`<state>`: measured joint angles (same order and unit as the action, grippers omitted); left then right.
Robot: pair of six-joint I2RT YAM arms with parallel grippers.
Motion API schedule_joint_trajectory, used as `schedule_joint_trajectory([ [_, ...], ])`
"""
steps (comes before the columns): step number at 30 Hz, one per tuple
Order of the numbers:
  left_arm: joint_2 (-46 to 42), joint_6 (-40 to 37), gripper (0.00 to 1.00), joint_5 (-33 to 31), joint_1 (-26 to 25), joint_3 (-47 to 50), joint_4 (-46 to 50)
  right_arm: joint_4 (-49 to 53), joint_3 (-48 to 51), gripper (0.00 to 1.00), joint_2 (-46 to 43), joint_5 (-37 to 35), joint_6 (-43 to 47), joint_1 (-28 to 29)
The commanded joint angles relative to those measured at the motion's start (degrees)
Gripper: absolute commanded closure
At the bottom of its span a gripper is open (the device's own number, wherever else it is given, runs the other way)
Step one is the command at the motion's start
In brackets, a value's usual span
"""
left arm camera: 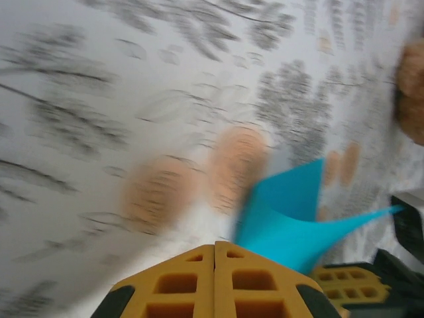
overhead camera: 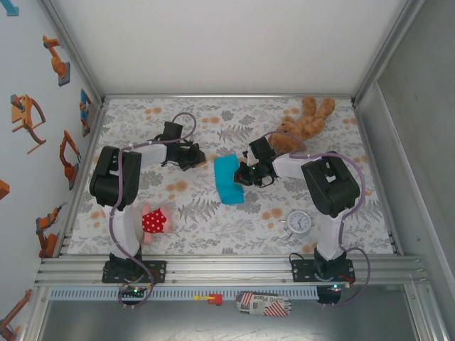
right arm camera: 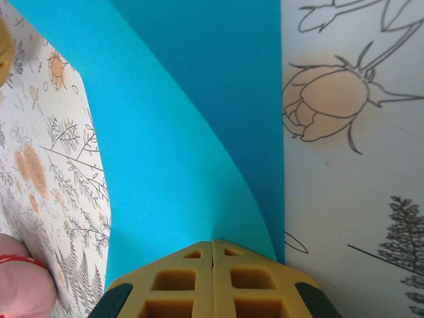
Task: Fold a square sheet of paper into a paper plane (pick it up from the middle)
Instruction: First fold the square sheet of paper in half at the center of the table.
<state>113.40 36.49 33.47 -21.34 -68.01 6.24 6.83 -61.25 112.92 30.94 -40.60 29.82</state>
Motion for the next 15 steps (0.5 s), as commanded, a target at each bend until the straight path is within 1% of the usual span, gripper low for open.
schedule_joint_trajectory([
  [1, -2.87, 3.55, 0.95, 1.51, -4.16, 1.74, -6.16, 14.73, 4.92, 1.00, 8.54, -15.65, 1.31, -0.64],
  [3, -0.95, 4.70, 0.95, 1.48, -5.91, 0.95, -7.37, 14.81, 4.70, 1.00, 8.84, -15.56, 1.40, -0.64],
  [6, 2.49, 4.91, 0.95, 1.34, -6.99, -1.67, -6.24, 14.90, 4.61, 1.00, 8.91, -15.56, 1.40, -0.64],
  [11, 6.79, 4.36, 0.95, -0.35, -6.96, -4.19, -3.34, 14.85, 4.83, 1.00, 8.81, -16.06, 1.40, -0.64],
  [15, 8.55, 2.07, 0.95, -4.01, -5.85, -5.97, 1.28, 14.70, 5.32, 1.00, 8.75, -16.69, 1.40, -0.64],
])
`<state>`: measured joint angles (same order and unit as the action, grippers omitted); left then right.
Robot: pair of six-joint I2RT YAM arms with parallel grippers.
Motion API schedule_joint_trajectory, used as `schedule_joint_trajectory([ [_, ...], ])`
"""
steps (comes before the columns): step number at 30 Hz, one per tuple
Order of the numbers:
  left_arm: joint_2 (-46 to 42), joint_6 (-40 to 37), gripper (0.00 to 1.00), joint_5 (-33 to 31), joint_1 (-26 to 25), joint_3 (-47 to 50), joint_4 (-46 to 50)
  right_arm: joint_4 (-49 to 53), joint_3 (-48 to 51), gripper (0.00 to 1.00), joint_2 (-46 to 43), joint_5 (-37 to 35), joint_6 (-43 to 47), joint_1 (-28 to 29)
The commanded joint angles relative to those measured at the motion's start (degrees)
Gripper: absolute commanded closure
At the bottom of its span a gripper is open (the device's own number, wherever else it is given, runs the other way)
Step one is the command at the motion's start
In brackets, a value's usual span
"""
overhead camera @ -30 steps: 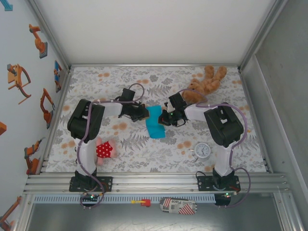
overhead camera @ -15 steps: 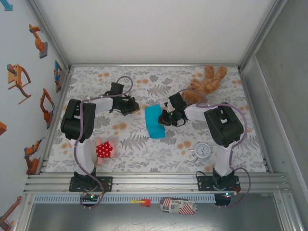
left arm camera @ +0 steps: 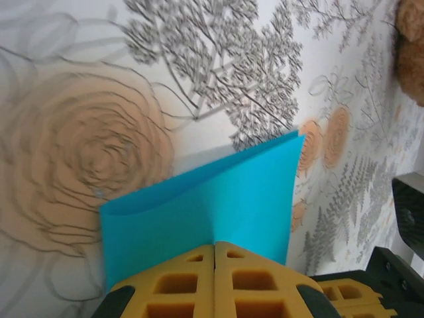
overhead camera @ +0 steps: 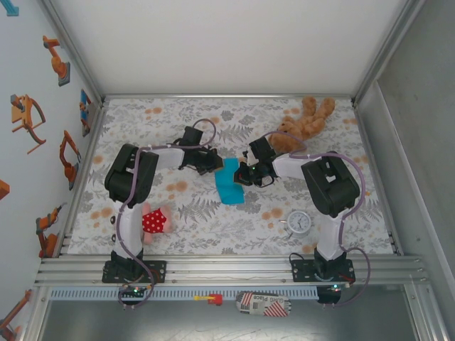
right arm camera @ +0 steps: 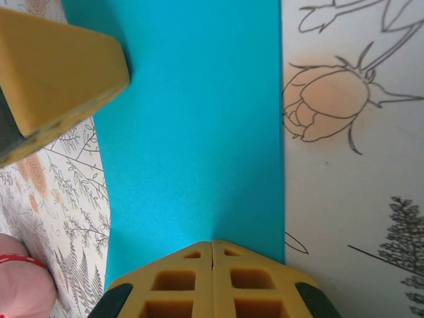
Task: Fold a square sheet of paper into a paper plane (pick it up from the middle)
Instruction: First fold the square sheet of paper in half at the center of the table.
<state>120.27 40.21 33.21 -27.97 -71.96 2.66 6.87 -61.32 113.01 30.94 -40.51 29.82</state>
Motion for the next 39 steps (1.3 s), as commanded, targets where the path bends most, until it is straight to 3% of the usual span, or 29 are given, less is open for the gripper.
schedule_joint_trajectory([
  [1, 2.02, -2.14, 0.95, -4.87, 1.27, -2.78, 6.30, 14.66, 5.49, 1.00, 8.67, -16.85, 1.31, -0.64],
  [5, 4.93, -3.97, 0.95, -8.98, 3.99, -6.98, 13.01, 14.33, 5.94, 1.00, 8.74, -17.18, 1.31, -0.69],
  [10, 7.07, -4.29, 0.95, -8.92, 7.12, -10.05, 14.86, 13.92, 6.19, 1.00, 8.76, -17.21, 1.06, -0.73],
  [16, 0.09, -5.69, 0.95, -8.17, 7.16, -10.56, 16.57, 13.62, 6.24, 1.00, 8.43, -17.07, 0.98, -0.71],
  [21, -8.02, -4.15, 0.95, -7.92, 4.73, -6.20, 16.01, 13.16, 6.48, 1.00, 8.58, -16.66, 0.70, -0.73],
  [25, -11.27, -0.21, 0.95, -5.31, -0.33, 0.08, 12.46, 12.86, 6.74, 1.00, 8.55, -16.48, 0.61, -0.73],
  [31, -11.49, 3.80, 0.96, -2.41, -5.96, 4.73, 9.56, 12.62, 7.09, 1.00, 8.45, -16.26, 0.52, -0.73],
  [39, -8.94, 4.20, 0.98, -1.24, -7.28, 7.18, 9.57, 12.60, 7.10, 1.00, 8.63, -16.34, 0.52, -0.73],
])
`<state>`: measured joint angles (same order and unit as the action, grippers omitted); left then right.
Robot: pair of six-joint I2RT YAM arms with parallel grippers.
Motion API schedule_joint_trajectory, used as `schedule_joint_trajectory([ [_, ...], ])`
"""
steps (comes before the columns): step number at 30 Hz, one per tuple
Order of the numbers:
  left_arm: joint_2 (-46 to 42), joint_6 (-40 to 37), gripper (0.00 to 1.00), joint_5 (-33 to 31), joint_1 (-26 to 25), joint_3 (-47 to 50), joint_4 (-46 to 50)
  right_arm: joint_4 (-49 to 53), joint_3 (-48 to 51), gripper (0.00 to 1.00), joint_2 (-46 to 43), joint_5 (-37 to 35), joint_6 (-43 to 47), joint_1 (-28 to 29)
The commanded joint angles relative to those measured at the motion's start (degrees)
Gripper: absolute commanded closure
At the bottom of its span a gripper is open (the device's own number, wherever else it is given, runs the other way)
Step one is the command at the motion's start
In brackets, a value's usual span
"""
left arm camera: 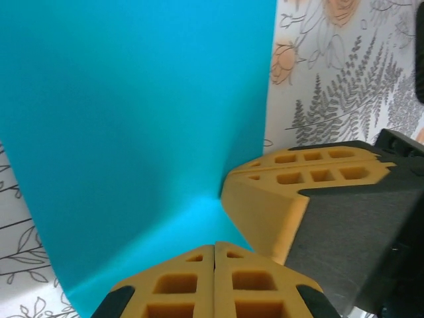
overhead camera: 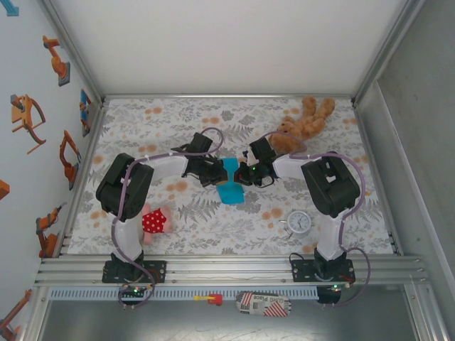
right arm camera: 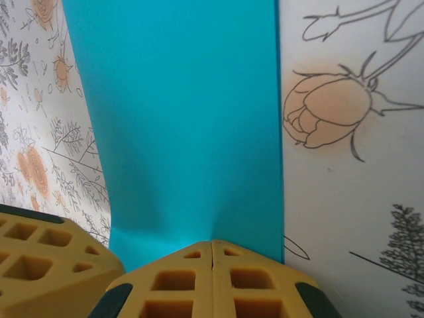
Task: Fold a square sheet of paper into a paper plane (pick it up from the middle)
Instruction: First fold the square sheet of paper in half at the center of the table.
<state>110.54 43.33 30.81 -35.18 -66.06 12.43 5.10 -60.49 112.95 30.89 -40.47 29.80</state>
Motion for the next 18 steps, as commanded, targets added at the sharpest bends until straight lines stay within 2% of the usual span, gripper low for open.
schedule_joint_trajectory([
  [1, 0.90, 0.98, 0.98, 1.10, -0.04, 1.67, -0.19, 14.34, 6.26, 1.00, 8.75, -16.30, 0.48, -0.71],
  [12, 0.49, -0.35, 0.98, -0.56, 0.79, 5.73, 1.11, 14.58, 6.28, 1.00, 9.13, -16.57, 0.71, -0.89],
  [18, -2.30, -2.02, 0.98, -0.28, 3.76, 11.98, 0.14, 14.44, 6.35, 1.00, 9.25, -16.66, 0.75, -1.02],
])
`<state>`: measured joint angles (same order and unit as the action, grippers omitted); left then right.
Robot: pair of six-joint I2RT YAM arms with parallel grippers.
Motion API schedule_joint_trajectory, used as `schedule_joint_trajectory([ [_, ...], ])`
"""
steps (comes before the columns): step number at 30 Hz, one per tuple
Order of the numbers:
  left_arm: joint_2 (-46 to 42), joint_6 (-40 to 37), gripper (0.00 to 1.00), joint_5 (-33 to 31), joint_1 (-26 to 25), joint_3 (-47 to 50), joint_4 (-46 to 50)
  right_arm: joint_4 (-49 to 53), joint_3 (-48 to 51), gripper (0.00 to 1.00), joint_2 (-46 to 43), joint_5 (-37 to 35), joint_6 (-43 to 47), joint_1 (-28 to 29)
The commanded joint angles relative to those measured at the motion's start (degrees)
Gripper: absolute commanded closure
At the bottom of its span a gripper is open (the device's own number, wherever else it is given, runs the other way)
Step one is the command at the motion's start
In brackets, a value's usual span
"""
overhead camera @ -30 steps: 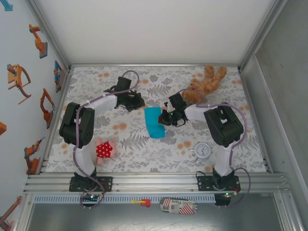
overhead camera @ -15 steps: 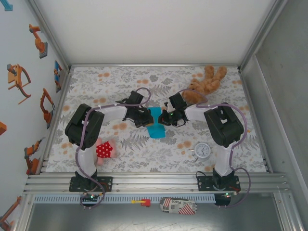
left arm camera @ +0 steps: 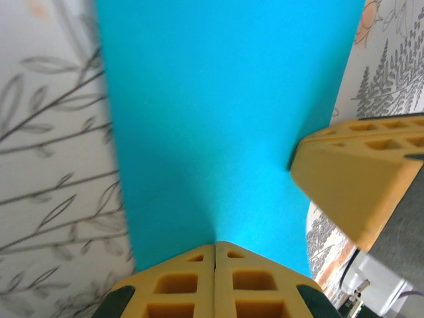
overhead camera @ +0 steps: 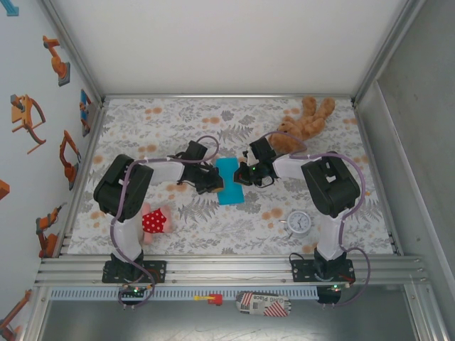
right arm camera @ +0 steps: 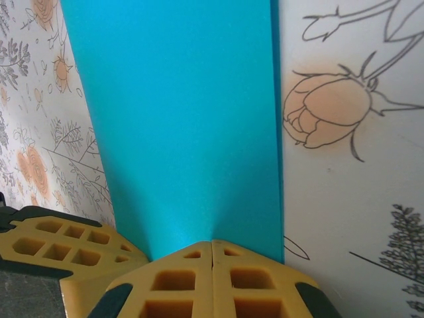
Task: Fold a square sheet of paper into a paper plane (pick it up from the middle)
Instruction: First fold the square sheet of paper in half at the center of the table.
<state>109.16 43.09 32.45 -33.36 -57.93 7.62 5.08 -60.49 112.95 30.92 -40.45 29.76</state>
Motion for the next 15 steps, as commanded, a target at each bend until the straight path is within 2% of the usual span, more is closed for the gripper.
schedule_joint_trajectory([
  [1, -1.59, -2.24, 0.98, -1.73, 2.69, 4.73, 5.12, 14.51, 6.35, 1.00, 9.24, -16.68, 0.72, -1.00],
  [5, -5.52, -3.19, 0.98, -0.43, 5.02, 6.09, 5.21, 14.42, 6.61, 1.00, 9.14, -16.77, 0.86, -1.11],
  [10, -9.73, -1.24, 0.98, 1.30, 3.76, 3.97, 1.05, 13.99, 6.96, 1.00, 9.21, -16.59, 0.64, -1.05],
  [15, -5.23, 2.96, 0.98, 3.46, 0.35, 1.30, -5.32, 13.79, 6.98, 1.00, 9.31, -16.59, 0.46, -1.13],
])
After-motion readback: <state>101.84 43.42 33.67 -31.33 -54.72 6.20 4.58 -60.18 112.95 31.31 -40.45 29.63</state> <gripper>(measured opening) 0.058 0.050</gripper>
